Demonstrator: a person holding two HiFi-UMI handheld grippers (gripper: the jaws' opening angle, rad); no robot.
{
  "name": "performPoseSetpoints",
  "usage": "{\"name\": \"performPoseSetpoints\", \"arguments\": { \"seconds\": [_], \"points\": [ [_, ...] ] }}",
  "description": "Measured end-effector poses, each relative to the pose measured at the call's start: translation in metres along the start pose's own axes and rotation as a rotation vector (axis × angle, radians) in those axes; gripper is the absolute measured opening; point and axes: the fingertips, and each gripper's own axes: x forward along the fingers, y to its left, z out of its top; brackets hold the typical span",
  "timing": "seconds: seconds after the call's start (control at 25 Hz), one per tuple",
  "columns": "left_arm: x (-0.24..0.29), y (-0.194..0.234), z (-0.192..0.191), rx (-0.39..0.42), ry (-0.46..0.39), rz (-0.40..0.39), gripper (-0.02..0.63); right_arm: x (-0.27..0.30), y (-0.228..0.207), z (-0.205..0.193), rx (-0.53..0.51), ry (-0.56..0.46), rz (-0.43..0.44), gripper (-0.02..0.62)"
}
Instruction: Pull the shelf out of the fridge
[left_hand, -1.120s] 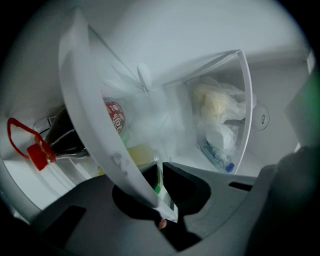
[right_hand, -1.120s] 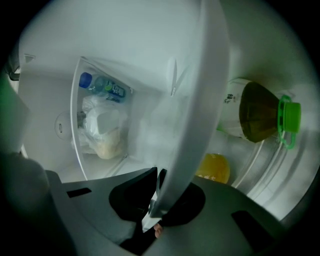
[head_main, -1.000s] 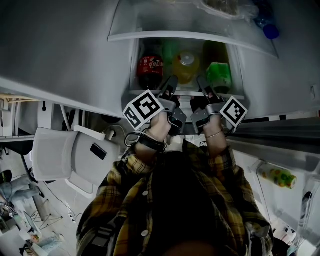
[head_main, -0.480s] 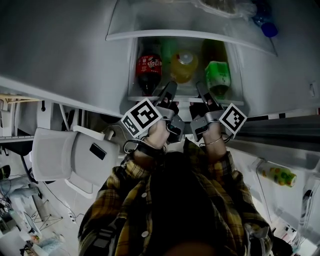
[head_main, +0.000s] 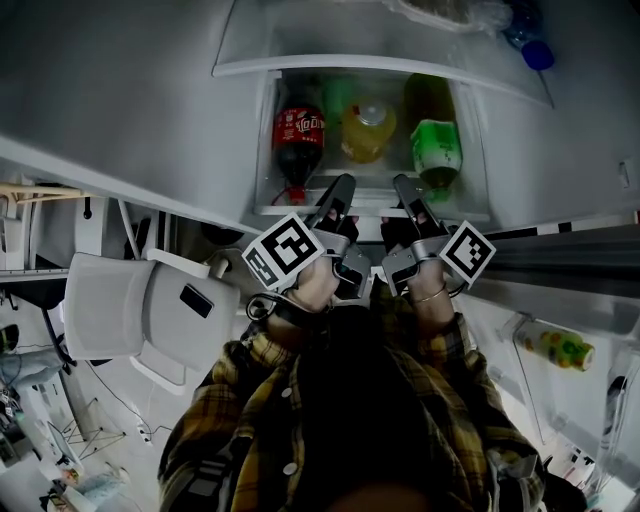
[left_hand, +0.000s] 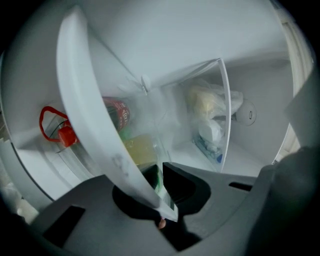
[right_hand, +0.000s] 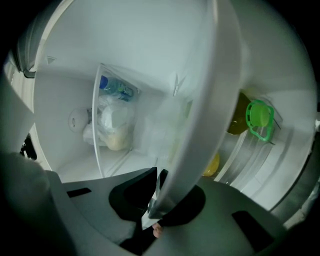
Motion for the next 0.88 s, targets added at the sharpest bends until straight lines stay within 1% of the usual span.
{"name": "performPoseSetpoints", "arguments": {
  "seconds": [0.32,0.88],
  "points": [
    [-0.019,-0.001,-0.013,-0.019,0.008,-0.005,0.043,-0.019,0.002,-0.012,-0.011,0.017,0.005,0.040],
    [-0.041,-0.004,-0.026,-0.019,0.012,-0.012,0.041,-0.040,0.007,-0.026,0.004,0.041,0.014,0.040]
  ]
}}
